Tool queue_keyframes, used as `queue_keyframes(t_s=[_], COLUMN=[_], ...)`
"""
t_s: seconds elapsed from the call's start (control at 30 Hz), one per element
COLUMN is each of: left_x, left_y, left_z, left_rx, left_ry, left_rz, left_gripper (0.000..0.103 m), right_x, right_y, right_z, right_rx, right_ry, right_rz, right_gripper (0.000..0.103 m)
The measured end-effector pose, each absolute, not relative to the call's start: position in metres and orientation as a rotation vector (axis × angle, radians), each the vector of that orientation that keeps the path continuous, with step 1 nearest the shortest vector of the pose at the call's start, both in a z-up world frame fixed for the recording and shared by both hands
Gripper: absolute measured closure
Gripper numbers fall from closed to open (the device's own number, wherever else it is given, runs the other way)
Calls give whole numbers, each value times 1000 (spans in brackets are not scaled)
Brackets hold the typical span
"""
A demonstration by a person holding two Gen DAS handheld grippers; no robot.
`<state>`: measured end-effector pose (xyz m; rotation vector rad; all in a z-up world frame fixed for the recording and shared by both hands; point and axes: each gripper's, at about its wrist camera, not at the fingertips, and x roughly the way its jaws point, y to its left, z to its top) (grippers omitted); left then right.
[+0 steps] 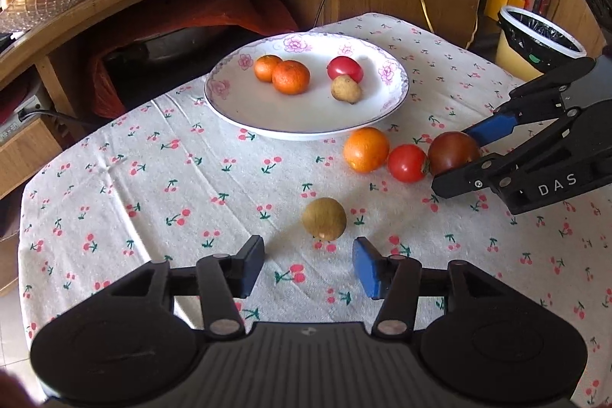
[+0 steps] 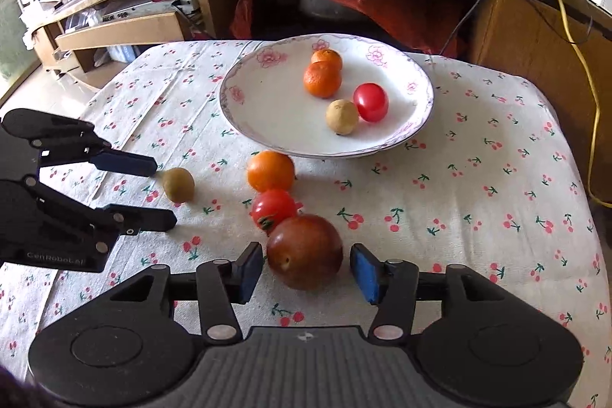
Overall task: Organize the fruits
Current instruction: 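Grasp the small brown fruit with the left tool while the right holds the dark tomato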
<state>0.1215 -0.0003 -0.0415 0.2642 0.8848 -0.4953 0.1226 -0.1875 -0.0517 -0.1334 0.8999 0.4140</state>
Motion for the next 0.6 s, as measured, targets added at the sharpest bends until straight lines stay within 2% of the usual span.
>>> queue_keyframes(t_s=[0.17, 0.6], left_x=[129, 163], left_y=[-7, -30], left_z=[-44, -50], left_rx=[256, 226], left_ry=[862, 822], left_rz=[-486, -441], left_gripper=[44, 42], right_x=[123, 122], right_y=[-189, -195], right_z=[-51, -52], right_rx=[-108, -60], right_ry=[908, 921], right_rz=[420, 422], right_gripper=[65, 67])
